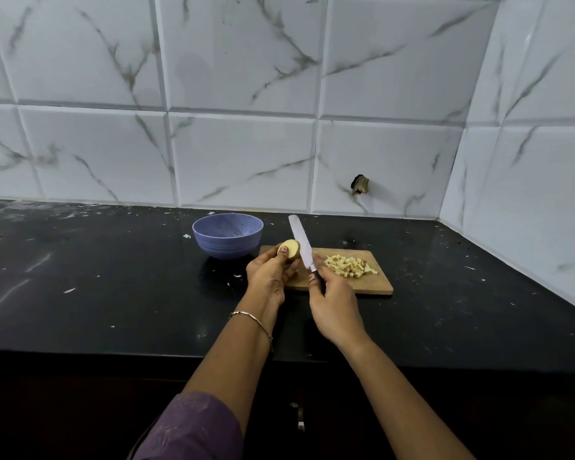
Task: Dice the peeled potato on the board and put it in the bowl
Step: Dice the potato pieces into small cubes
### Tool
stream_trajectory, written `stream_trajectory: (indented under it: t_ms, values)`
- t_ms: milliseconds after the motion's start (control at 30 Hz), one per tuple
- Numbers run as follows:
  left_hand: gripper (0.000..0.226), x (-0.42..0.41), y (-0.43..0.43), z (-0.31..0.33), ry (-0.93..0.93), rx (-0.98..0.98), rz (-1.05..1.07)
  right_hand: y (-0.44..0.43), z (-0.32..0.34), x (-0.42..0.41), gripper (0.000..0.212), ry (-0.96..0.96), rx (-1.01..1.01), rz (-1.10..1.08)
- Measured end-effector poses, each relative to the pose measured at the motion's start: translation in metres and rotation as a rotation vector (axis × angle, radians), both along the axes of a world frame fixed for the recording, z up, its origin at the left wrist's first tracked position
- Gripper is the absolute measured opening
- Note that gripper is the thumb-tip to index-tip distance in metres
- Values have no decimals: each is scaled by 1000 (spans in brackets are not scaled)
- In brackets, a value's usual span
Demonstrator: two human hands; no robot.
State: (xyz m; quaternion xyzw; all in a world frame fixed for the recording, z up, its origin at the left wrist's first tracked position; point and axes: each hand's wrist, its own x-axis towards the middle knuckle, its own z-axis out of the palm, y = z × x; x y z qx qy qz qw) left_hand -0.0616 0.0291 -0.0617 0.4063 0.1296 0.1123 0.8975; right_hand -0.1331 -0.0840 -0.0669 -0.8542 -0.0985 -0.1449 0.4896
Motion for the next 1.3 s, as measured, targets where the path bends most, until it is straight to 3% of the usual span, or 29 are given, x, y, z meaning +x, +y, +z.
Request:
stream_trajectory:
  t_ms: [100, 600, 867, 1000, 1300]
  values:
    - [10, 2, -1, -1, 5, 7, 3, 1, -1, -5, 47, -4, -50, 13]
    - [28, 0, -1, -3, -24, -3, -56, 0, -1, -4, 49, -36, -85, 38]
    - [28, -3, -1, -1, -66, -25, -69, -1, -5, -2, 49, -35, -115, 38]
    - [17, -6, -3, 1, -52, 0, -82, 0, -5, 5, 51, -30, -109, 21]
    - [22, -4, -2, 2, -36, -55, -96, 3, -2, -1, 47, -27, -89, 57]
